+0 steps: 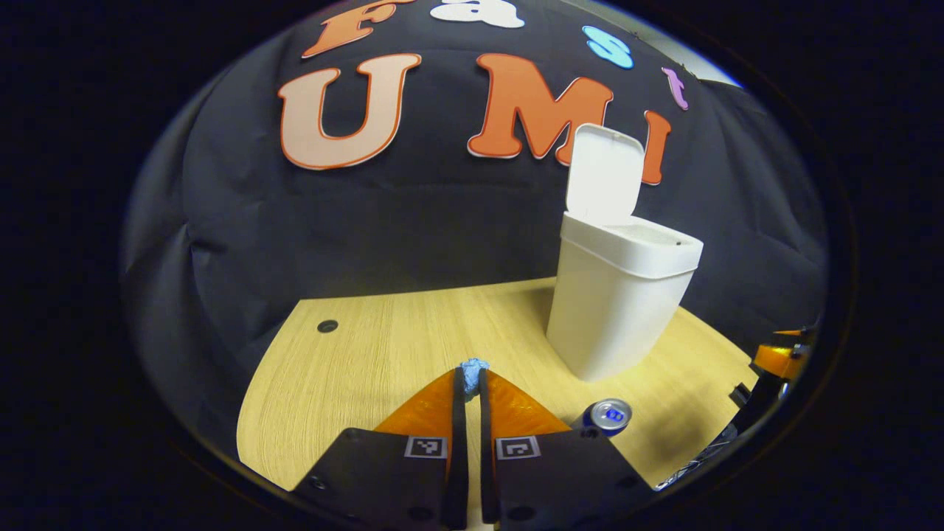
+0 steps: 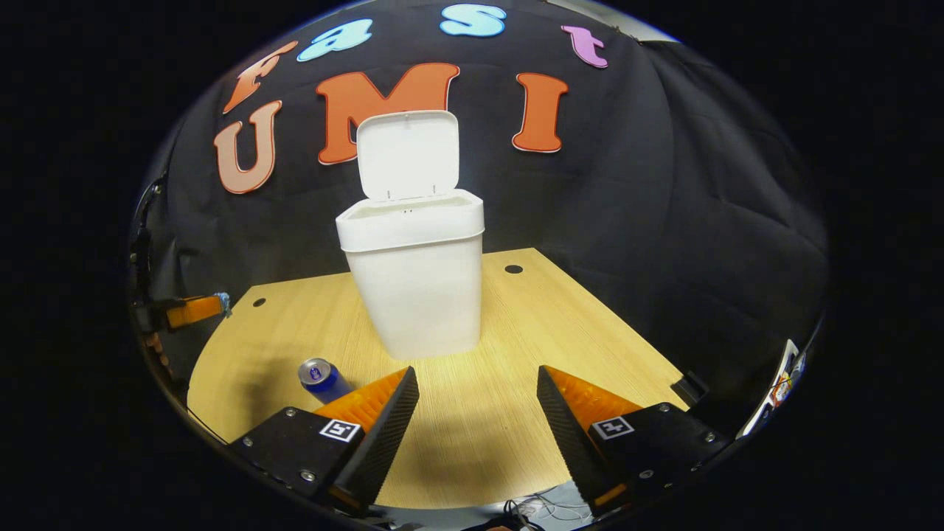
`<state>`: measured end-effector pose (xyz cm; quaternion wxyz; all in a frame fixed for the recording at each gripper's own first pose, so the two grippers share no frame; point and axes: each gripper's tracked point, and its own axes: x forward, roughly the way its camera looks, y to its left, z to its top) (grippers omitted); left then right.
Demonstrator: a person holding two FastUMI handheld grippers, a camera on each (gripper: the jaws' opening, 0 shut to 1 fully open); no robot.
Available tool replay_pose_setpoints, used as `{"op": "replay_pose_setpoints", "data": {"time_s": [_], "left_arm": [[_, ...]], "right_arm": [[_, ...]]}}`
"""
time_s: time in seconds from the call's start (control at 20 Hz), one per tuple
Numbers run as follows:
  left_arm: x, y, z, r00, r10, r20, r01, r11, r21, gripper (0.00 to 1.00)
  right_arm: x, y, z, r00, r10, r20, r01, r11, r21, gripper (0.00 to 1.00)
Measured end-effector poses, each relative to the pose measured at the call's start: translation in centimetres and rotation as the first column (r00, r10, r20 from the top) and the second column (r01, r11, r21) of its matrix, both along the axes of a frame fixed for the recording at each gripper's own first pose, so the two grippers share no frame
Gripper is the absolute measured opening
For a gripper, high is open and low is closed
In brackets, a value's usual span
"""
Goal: Press the lid of the desktop garbage bin to open it, pick up the crumpled paper on the desktop and throw it into the bin, then pick up the pop can on the desktop and drop it into the bin, and finally close the garbage bin lid.
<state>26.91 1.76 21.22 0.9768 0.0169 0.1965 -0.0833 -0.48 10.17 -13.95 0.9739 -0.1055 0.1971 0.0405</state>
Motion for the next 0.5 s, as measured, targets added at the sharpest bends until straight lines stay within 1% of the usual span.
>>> {"op": "replay_pose_setpoints", "data": {"time_s": [0.25, 0.5], "left_arm": [[1.6, -2.3, 5.7, 0.995, -0.055, 0.084, 0.056, 0.998, 0.001, 0.1], [3.7, -7.0, 9.4, 0.98, -0.14, 0.144, 0.138, 0.99, 0.022, 0.1]], "right_arm": [[-0.5, -1.4, 0.4, 0.999, -0.029, 0.017, 0.028, 0.999, 0.018, 0.98], [-1.3, -3.7, 0.7, 0.997, -0.078, 0.025, 0.077, 0.996, 0.033, 0.98]]}}
